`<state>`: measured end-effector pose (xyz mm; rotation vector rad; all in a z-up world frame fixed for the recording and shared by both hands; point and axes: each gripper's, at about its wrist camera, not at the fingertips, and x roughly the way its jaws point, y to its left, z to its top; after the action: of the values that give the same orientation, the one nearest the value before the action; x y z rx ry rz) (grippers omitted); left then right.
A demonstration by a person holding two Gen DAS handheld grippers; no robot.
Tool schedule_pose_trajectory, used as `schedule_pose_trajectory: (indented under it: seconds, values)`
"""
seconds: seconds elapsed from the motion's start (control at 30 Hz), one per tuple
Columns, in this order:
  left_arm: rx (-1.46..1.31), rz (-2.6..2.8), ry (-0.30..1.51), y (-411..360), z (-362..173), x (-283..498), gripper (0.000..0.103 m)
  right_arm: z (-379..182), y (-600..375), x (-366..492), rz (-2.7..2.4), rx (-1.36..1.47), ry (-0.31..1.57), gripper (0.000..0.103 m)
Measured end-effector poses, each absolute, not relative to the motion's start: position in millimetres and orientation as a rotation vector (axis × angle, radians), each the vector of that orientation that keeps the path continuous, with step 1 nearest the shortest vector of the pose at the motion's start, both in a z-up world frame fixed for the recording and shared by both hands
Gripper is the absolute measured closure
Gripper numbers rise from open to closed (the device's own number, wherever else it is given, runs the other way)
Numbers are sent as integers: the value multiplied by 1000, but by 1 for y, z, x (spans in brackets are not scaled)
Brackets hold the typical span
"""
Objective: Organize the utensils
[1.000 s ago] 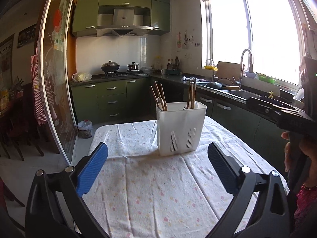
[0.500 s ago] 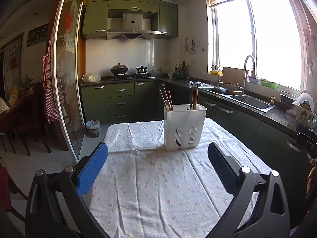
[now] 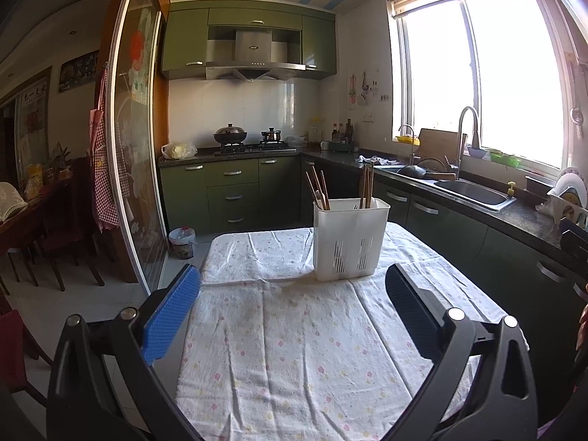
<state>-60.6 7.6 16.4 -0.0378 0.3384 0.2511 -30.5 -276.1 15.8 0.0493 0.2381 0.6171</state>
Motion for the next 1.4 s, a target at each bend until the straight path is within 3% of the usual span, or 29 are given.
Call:
schedule_pose_trajectory:
  seconds: [1.4]
  values:
    - [-13, 276, 368, 7, 13, -55, 7, 19, -269, -28, 608, 50, 244, 5]
